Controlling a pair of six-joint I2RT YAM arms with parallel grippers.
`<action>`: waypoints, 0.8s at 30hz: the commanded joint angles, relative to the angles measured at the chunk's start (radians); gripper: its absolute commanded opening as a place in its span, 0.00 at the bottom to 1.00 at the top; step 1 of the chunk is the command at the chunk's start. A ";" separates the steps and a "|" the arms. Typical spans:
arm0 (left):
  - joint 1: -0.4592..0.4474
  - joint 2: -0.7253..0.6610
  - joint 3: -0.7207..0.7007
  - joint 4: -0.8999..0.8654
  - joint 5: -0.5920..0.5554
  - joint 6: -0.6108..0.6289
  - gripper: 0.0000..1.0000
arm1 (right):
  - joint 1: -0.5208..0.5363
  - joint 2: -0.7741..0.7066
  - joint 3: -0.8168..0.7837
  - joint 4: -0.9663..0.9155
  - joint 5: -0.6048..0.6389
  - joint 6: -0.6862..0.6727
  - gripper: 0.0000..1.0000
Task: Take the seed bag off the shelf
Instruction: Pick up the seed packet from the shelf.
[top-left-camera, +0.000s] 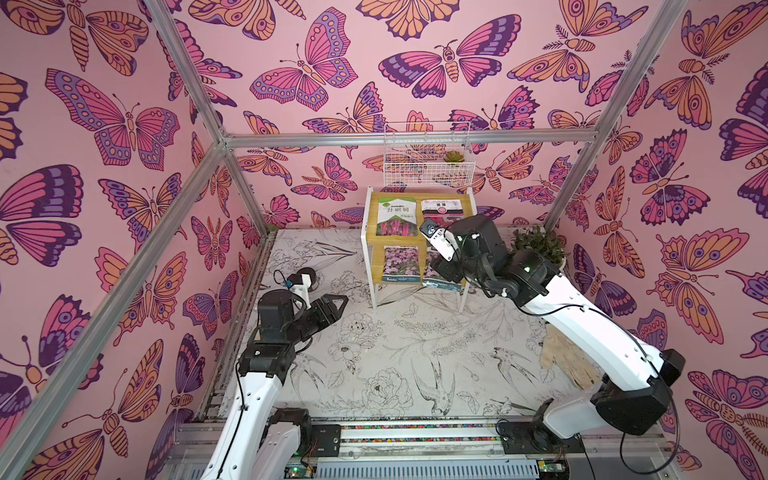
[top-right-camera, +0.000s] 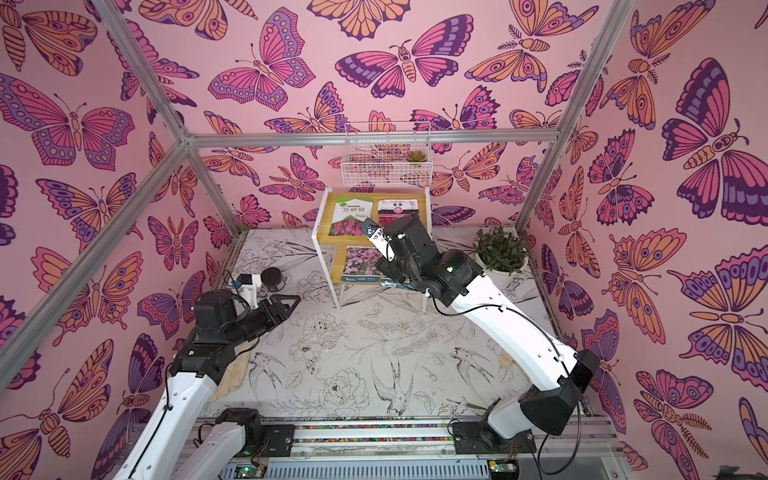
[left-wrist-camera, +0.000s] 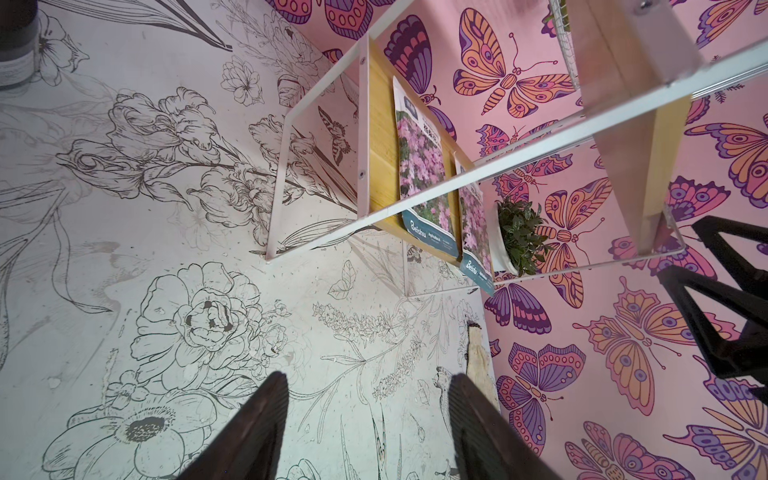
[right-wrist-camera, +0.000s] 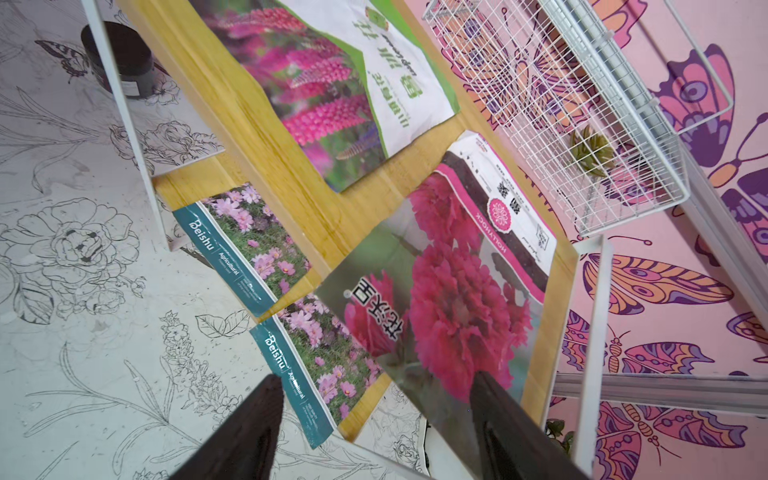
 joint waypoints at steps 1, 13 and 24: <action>-0.002 -0.011 0.011 -0.016 0.019 0.010 0.65 | 0.003 0.032 0.039 0.016 0.040 -0.032 0.74; -0.002 -0.012 0.010 -0.016 0.022 0.019 0.65 | -0.019 0.111 0.055 0.044 0.088 -0.056 0.66; -0.003 -0.014 0.047 -0.025 0.043 0.011 0.59 | -0.032 0.080 0.063 0.030 0.031 -0.020 0.64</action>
